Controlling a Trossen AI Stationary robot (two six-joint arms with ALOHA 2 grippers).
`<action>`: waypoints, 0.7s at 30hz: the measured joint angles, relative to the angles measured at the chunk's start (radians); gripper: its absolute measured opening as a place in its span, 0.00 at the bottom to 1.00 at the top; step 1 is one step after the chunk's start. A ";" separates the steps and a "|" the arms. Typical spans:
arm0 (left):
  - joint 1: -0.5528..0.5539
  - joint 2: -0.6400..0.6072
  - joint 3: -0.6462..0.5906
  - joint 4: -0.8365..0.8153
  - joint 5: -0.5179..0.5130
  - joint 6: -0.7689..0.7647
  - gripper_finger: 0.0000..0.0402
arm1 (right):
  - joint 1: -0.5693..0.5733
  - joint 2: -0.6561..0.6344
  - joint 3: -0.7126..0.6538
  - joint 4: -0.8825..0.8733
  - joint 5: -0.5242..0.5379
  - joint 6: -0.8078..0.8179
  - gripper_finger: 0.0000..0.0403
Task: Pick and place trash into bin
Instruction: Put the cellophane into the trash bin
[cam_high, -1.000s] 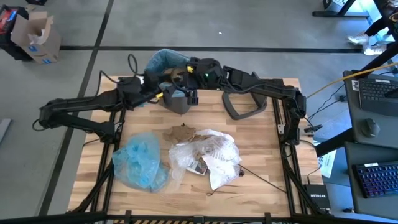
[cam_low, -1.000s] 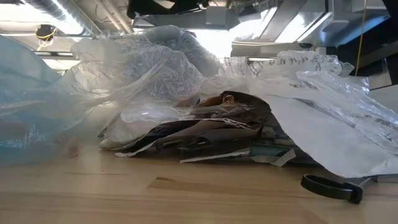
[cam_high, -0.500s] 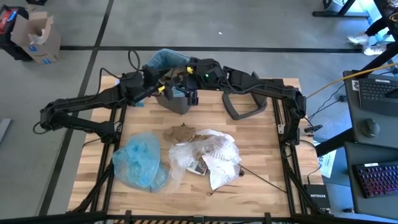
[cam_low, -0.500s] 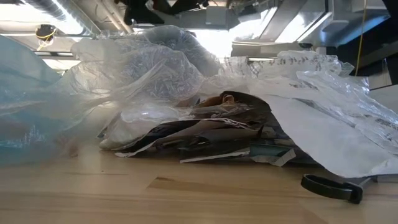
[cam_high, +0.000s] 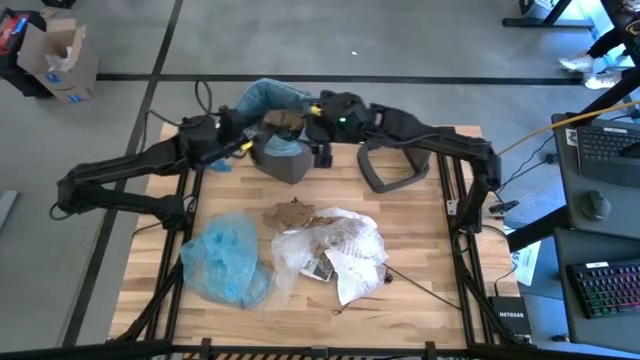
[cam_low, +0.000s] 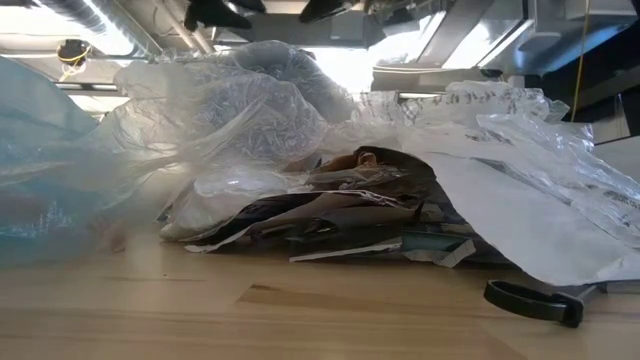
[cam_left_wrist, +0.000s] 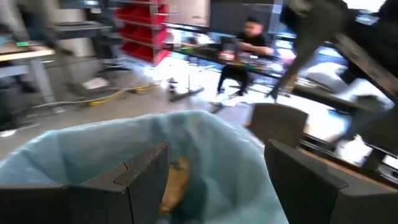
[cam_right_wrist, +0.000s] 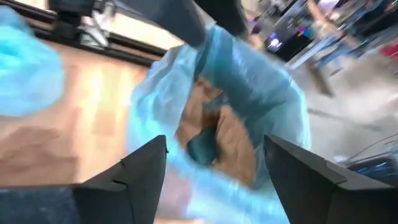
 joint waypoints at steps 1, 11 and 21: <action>-0.018 -0.022 0.000 -0.032 0.015 0.005 0.63 | 0.000 -0.020 0.001 -0.045 -0.017 0.021 0.64; -0.237 -0.103 0.000 -0.463 0.134 -0.099 0.63 | 0.000 -0.186 -0.078 -0.353 -0.064 0.194 0.64; -0.353 -0.046 -0.003 -0.632 0.135 -0.264 0.63 | 0.000 -0.408 -0.523 -0.209 -0.235 0.372 0.64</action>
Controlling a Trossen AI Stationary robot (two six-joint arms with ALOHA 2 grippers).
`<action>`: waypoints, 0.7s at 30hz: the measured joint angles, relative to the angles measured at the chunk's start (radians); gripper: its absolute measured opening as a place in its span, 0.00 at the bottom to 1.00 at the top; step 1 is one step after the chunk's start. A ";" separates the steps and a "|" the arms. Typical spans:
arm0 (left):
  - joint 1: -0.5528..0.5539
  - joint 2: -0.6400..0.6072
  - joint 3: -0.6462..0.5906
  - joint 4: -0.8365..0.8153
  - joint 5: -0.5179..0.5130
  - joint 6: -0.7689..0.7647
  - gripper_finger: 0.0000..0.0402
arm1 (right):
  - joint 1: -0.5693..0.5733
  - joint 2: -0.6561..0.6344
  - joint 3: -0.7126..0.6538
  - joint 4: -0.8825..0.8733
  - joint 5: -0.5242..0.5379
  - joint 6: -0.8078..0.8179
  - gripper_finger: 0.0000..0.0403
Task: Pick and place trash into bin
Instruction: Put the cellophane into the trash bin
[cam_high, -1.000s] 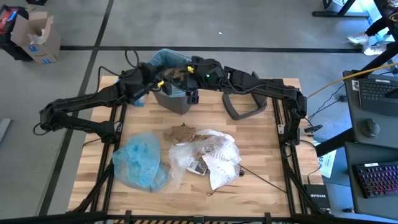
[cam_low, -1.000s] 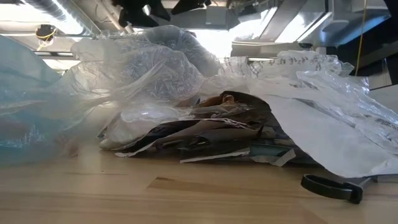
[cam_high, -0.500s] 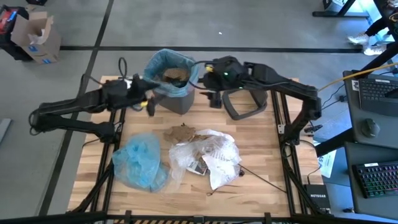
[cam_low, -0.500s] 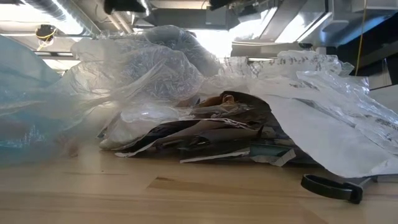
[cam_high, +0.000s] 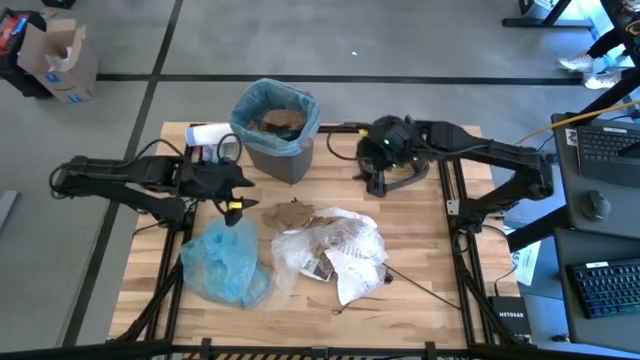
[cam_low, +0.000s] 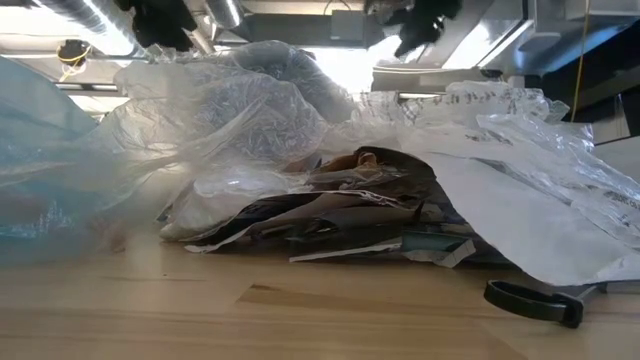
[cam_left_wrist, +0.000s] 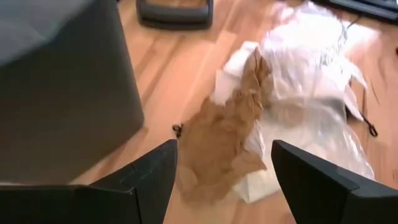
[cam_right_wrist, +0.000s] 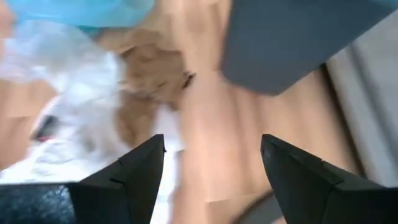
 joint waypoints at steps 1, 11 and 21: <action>-0.005 0.006 0.000 0.003 0.000 -0.011 0.63 | 0.001 -0.023 -0.049 0.023 -0.033 0.030 0.64; -0.002 0.052 0.000 0.001 -0.001 -0.024 0.63 | 0.214 -0.068 -0.325 0.235 -0.115 0.214 0.64; -0.002 0.075 0.000 -0.018 -0.002 -0.007 0.63 | 0.354 0.071 -0.348 0.306 -0.007 0.219 0.64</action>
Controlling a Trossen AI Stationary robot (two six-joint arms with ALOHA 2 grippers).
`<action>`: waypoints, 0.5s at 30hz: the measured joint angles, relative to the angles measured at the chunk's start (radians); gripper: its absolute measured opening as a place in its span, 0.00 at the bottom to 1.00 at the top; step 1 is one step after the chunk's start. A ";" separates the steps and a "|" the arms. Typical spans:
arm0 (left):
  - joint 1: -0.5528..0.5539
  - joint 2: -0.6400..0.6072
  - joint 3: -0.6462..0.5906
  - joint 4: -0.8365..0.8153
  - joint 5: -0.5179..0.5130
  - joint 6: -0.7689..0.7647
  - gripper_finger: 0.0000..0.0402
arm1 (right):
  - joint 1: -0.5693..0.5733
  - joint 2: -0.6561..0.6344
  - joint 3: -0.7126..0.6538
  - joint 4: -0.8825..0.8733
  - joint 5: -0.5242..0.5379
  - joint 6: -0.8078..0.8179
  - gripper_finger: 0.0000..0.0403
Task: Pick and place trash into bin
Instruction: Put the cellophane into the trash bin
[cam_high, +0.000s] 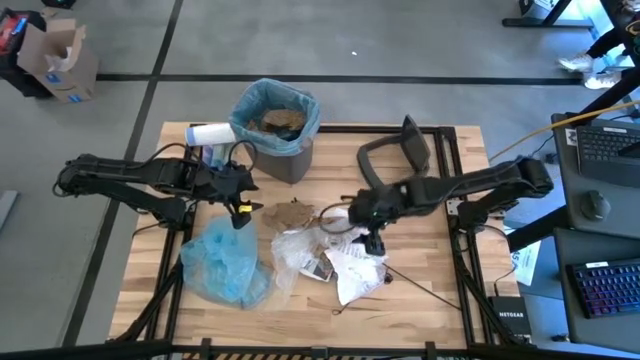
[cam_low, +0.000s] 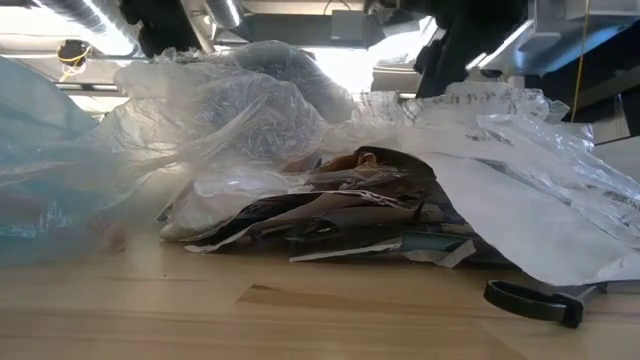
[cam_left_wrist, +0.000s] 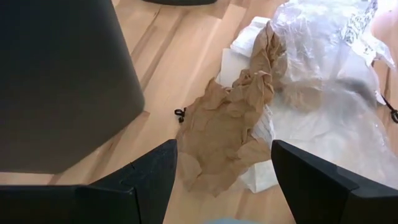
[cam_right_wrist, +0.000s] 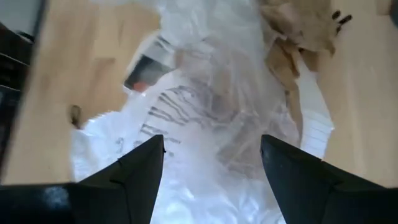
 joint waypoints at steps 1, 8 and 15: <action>0.000 0.001 0.000 -0.003 0.000 0.000 0.63 | 0.005 0.022 0.000 0.000 0.027 0.000 0.64; 0.000 0.001 0.000 0.001 0.000 -0.008 0.63 | 0.004 0.196 0.000 0.026 0.084 0.009 0.64; -0.003 0.001 0.000 0.002 0.000 -0.010 0.63 | -0.002 0.280 0.000 -0.008 0.125 0.009 0.29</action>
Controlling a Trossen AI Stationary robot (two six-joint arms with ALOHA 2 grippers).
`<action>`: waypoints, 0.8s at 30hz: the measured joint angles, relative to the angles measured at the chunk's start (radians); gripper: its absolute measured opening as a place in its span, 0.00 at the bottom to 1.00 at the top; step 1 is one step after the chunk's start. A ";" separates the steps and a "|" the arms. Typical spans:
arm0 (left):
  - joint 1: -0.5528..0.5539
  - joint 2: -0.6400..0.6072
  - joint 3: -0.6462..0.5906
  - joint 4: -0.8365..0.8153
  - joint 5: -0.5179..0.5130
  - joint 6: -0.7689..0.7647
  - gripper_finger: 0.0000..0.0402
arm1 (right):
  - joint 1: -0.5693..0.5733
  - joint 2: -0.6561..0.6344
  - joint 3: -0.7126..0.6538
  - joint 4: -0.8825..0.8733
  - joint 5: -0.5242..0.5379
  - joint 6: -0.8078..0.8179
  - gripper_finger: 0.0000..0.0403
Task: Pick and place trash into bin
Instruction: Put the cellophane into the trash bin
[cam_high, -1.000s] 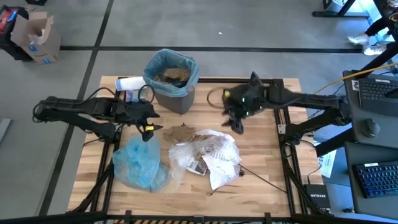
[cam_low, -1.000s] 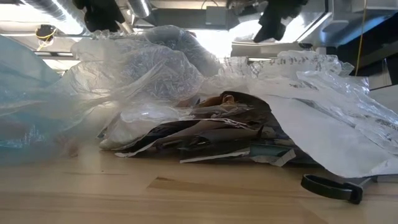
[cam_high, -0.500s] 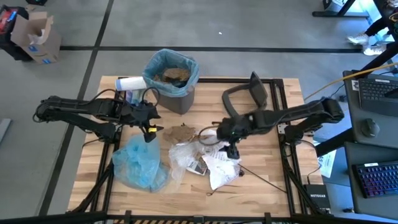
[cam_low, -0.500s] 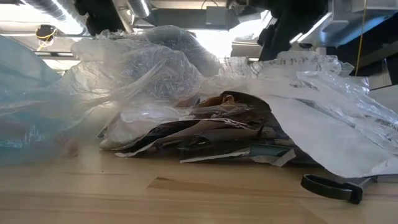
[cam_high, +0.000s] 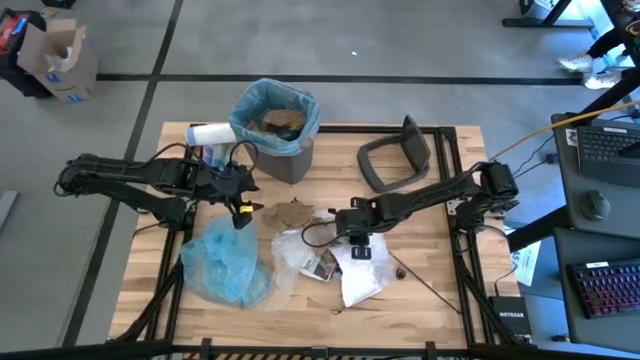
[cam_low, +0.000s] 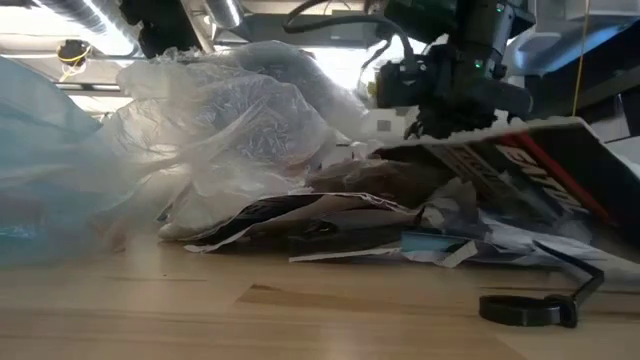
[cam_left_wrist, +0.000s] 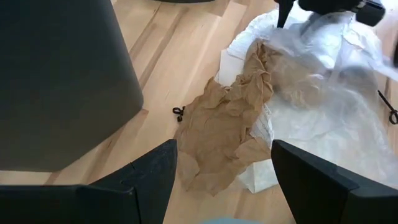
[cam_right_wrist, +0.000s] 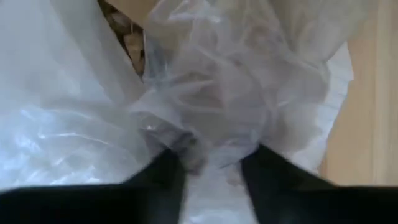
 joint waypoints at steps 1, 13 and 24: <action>0.000 0.000 0.000 0.000 0.000 -0.001 0.63 | 0.000 0.000 0.000 -0.003 -0.002 0.000 0.20; 0.000 -0.010 0.030 0.018 0.000 -0.010 0.63 | -0.008 -0.199 0.254 -0.226 0.066 -0.153 0.01; 0.001 -0.013 0.219 0.016 -0.061 0.122 0.63 | -0.152 -0.264 0.596 -0.123 0.106 -0.363 0.00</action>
